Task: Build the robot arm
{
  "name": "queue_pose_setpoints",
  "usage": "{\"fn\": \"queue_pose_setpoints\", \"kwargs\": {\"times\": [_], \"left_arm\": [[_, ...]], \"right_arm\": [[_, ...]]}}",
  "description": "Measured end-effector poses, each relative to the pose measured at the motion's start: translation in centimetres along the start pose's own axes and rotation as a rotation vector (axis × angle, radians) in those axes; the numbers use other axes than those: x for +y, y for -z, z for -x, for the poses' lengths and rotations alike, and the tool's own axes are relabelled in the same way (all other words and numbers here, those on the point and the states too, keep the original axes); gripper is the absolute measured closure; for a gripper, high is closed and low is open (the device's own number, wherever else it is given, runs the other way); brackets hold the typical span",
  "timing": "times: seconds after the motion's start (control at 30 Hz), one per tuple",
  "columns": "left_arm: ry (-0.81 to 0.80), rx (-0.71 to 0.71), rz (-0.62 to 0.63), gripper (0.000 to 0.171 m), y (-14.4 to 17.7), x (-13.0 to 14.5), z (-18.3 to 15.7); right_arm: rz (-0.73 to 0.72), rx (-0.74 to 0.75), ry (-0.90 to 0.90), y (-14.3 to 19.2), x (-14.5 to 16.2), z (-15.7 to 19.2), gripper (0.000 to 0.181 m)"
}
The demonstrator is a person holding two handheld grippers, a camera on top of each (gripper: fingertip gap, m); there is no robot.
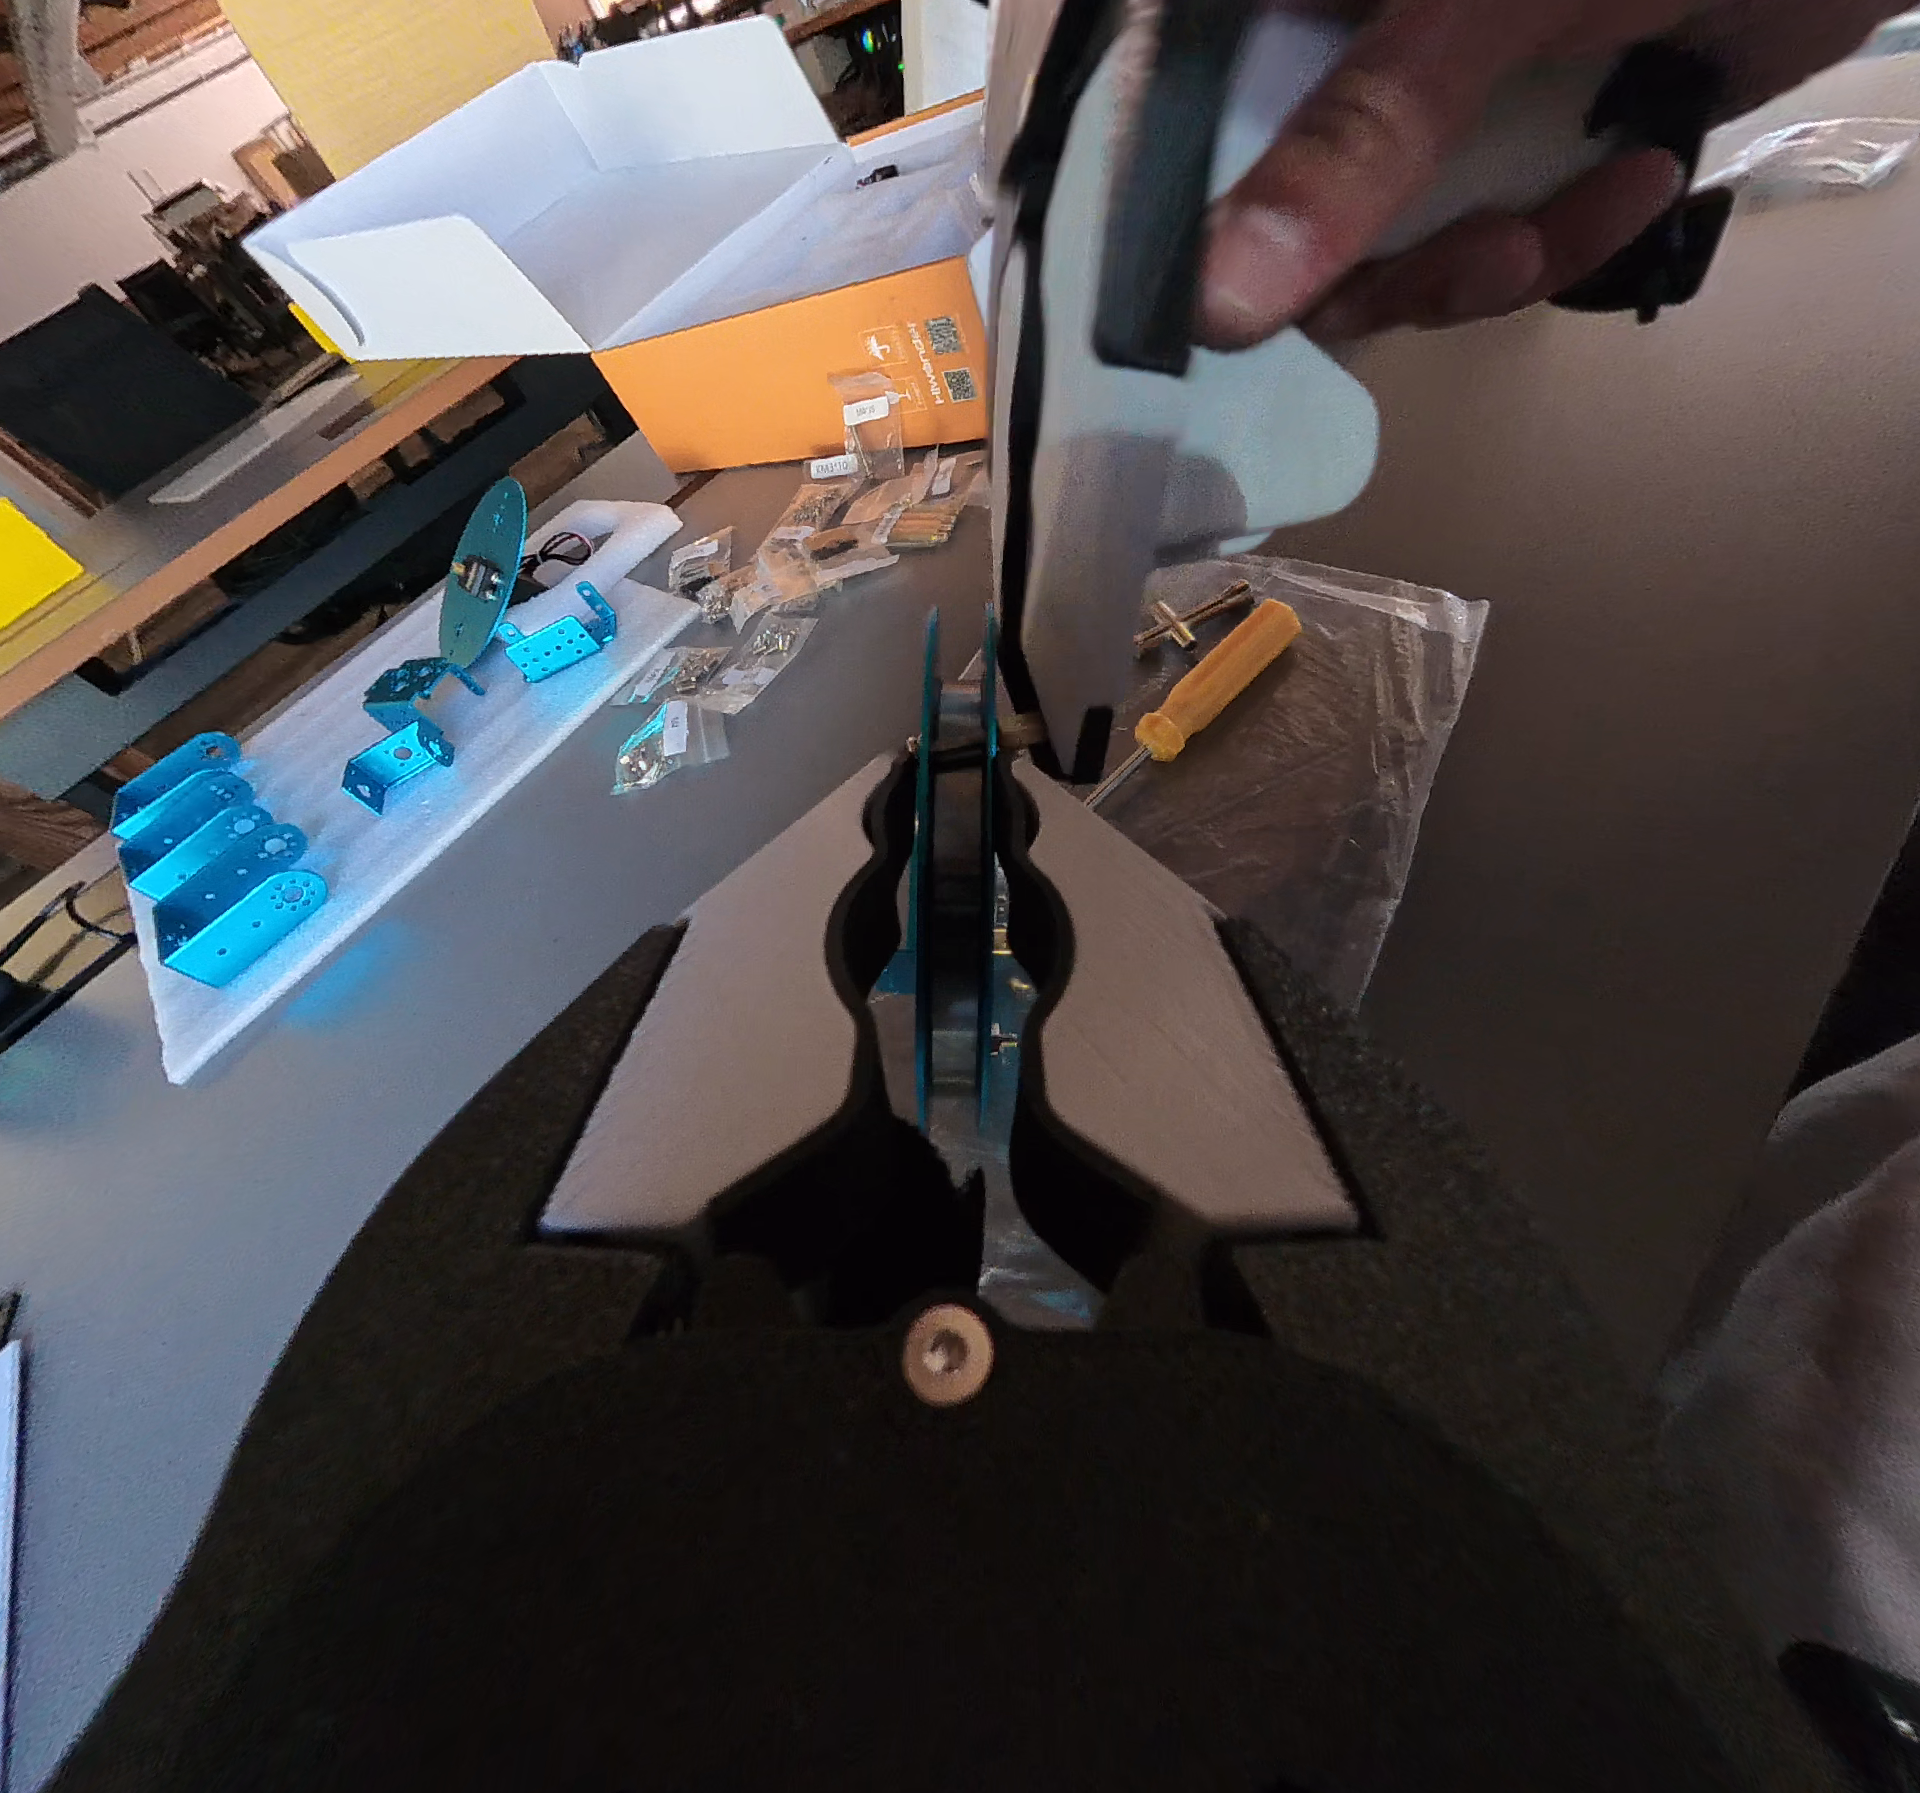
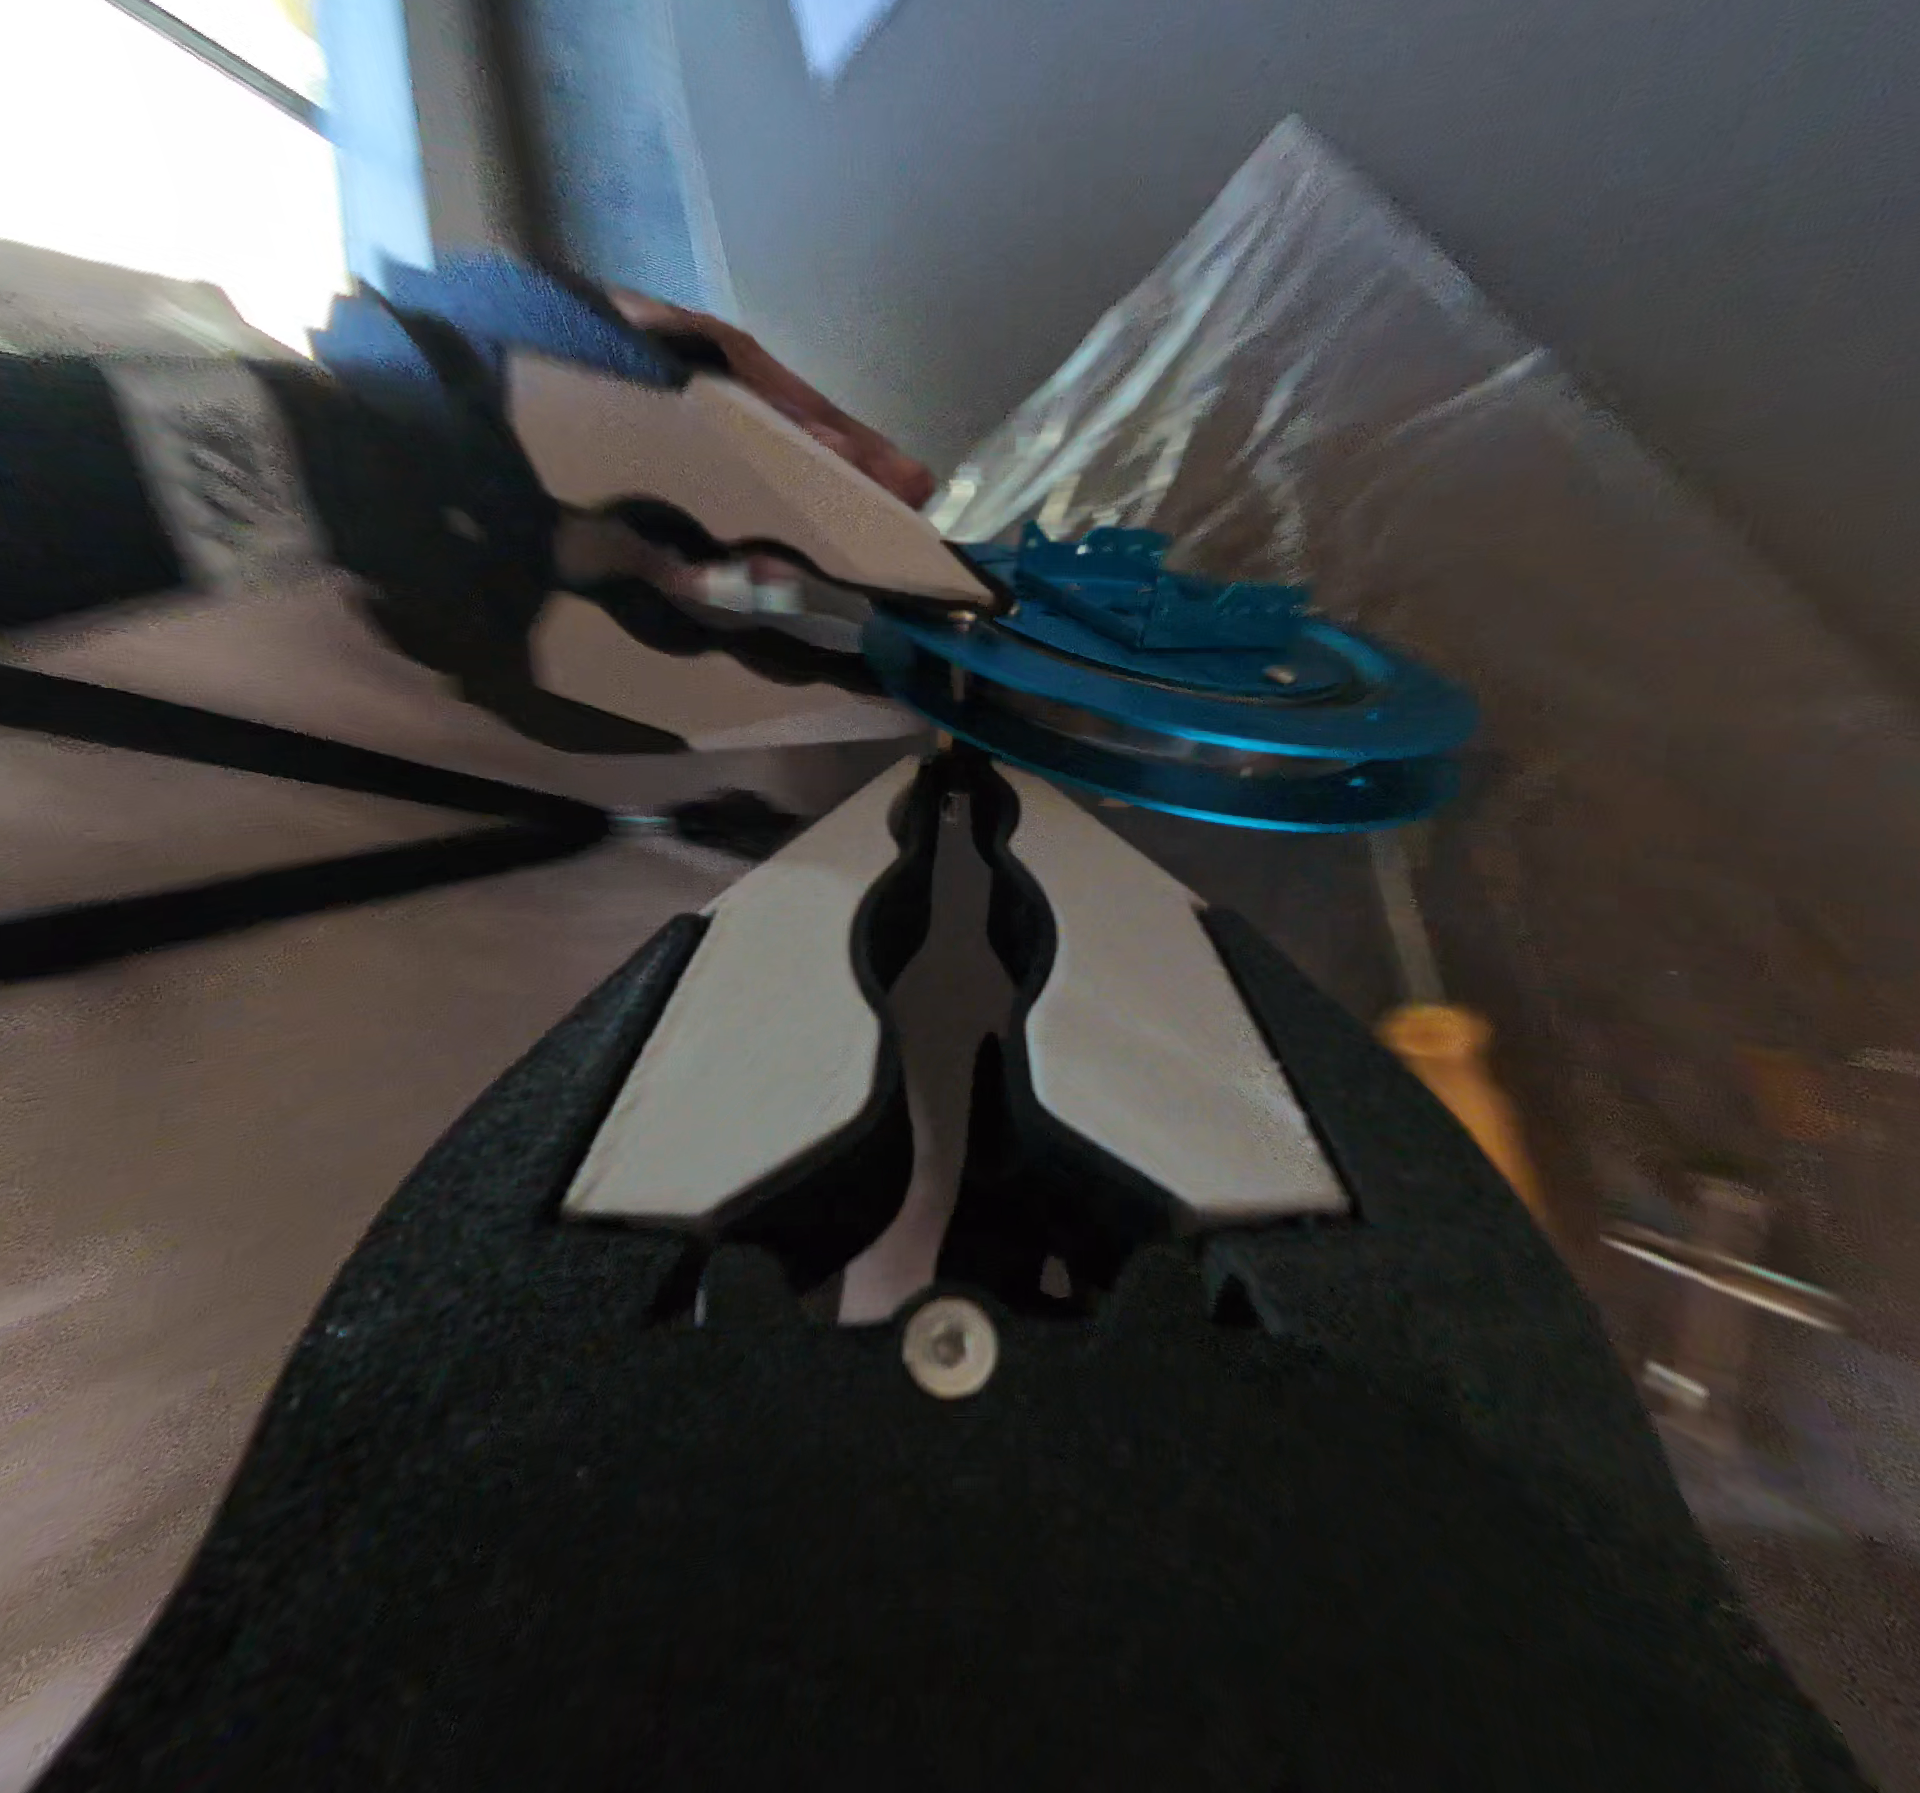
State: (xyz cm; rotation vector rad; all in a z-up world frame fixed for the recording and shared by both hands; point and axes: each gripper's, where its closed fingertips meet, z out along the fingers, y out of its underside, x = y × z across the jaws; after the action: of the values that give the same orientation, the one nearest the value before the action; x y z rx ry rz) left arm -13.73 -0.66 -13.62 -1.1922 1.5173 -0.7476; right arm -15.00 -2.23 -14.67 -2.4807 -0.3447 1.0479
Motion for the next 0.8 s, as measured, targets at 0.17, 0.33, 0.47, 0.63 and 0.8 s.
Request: {"fn": "queue_pose_setpoints", "kwargs": {"times": [0.17,0.33,0.47,0.63,0.8], "left_arm": [[0.037,0.021,-0.031,0.158,0.2,-0.1,-0.1],[0.074,0.004,-0.029,0.158,0.0,-0.1,0.2],[0.070,0.003,-0.027,0.158,0.0,-0.1,0.2],[0.074,-0.005,-0.039,0.158,0.3,-0.1,0.1],[0.085,-0.005,-0.049,0.159,0.5,0.0,0.1]], "right_arm": [[-0.138,-0.873,-0.678,0.4,-0.5,1.5,0.178],[-0.190,-0.368,-0.251,0.3,-0.8,0.8,0.176],[-0.132,0.094,0.102,0.6,-1.1,0.1,0.176],[-0.099,-0.080,-0.089,0.4,-1.0,0.5,0.177],[-0.256,-0.865,-0.761,0.5,-1.1,0.9,0.177]]}}
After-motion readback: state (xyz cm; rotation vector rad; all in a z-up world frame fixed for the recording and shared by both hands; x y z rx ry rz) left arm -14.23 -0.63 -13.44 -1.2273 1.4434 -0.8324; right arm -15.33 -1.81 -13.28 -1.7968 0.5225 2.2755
